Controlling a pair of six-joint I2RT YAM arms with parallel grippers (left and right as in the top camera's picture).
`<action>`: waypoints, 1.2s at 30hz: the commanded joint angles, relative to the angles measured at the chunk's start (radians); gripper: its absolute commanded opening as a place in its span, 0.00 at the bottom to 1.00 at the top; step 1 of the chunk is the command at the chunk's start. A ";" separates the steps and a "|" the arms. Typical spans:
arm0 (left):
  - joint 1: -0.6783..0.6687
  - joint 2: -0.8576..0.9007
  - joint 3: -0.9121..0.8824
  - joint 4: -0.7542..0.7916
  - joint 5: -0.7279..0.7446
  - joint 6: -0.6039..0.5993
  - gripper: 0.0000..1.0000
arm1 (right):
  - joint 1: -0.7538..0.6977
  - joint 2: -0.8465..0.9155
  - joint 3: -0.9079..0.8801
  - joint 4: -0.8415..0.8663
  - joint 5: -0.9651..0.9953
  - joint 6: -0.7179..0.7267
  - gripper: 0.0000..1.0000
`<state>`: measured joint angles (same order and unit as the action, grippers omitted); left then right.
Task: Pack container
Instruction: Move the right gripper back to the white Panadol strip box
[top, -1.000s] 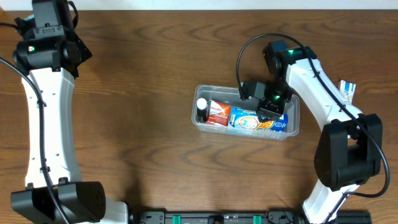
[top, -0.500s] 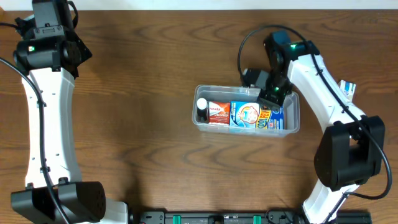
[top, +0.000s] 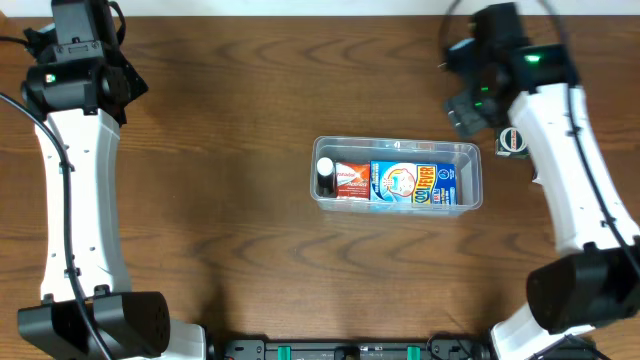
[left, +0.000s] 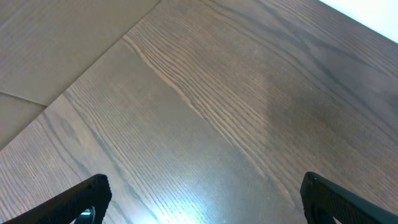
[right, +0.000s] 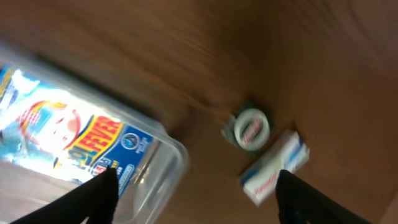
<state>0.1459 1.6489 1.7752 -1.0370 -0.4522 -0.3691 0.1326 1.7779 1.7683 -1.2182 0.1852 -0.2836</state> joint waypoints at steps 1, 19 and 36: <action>0.002 -0.014 0.011 -0.002 -0.016 -0.002 0.98 | -0.082 -0.018 0.014 -0.030 0.012 0.222 0.86; 0.002 -0.014 0.011 -0.002 -0.016 -0.002 0.98 | -0.462 -0.008 -0.130 0.125 -0.018 0.291 0.99; 0.002 -0.014 0.011 -0.002 -0.016 -0.002 0.98 | -0.562 -0.008 -0.547 0.734 -0.193 0.223 0.99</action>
<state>0.1459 1.6489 1.7752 -1.0370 -0.4522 -0.3691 -0.4232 1.7718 1.2503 -0.5179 0.0383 -0.0334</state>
